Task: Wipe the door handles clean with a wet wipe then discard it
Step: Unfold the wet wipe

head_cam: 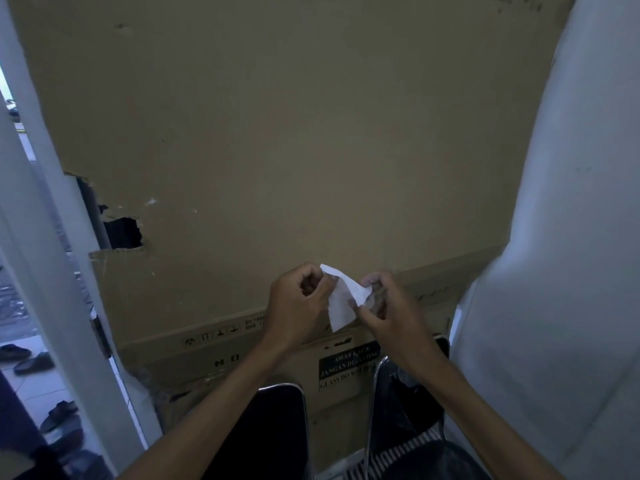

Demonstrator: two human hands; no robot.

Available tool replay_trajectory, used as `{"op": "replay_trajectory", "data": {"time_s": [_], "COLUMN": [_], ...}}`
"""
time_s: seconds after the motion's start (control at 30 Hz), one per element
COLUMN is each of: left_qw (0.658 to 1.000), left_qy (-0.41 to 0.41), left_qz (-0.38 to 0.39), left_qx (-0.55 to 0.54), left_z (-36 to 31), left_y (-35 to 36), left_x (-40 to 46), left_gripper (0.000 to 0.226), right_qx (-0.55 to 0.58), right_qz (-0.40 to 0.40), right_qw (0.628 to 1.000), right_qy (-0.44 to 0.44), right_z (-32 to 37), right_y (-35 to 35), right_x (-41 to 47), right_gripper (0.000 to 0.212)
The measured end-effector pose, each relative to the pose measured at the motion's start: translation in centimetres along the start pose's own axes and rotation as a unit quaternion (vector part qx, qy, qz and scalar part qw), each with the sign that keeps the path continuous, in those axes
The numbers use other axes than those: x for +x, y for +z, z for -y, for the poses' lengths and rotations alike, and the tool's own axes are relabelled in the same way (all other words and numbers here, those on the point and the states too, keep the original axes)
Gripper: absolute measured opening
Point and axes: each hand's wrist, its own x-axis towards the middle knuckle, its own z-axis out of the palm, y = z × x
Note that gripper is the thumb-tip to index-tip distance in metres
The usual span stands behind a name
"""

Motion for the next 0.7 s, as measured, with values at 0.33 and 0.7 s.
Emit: {"op": "replay_trajectory", "data": {"time_s": [0.33, 0.7], "left_qw": [0.974, 0.971], "left_qy": [-0.153, -0.177], "left_qz": [0.097, 0.080], "left_qx": [-0.133, -0.137], "left_z": [0.2, 0.4], "left_y": [-2.0, -1.8], "left_x": [0.6, -0.2], "left_gripper": [0.054, 0.027], "right_qx": [0.251, 0.367], "right_qz": [0.002, 0.005], "right_qw": [0.943, 0.887], "right_qy": [0.217, 0.279], "right_z": [1.1, 0.4], "right_y": [-0.8, 0.0], "right_x": [0.1, 0.2], "right_gripper": [0.029, 0.029]}}
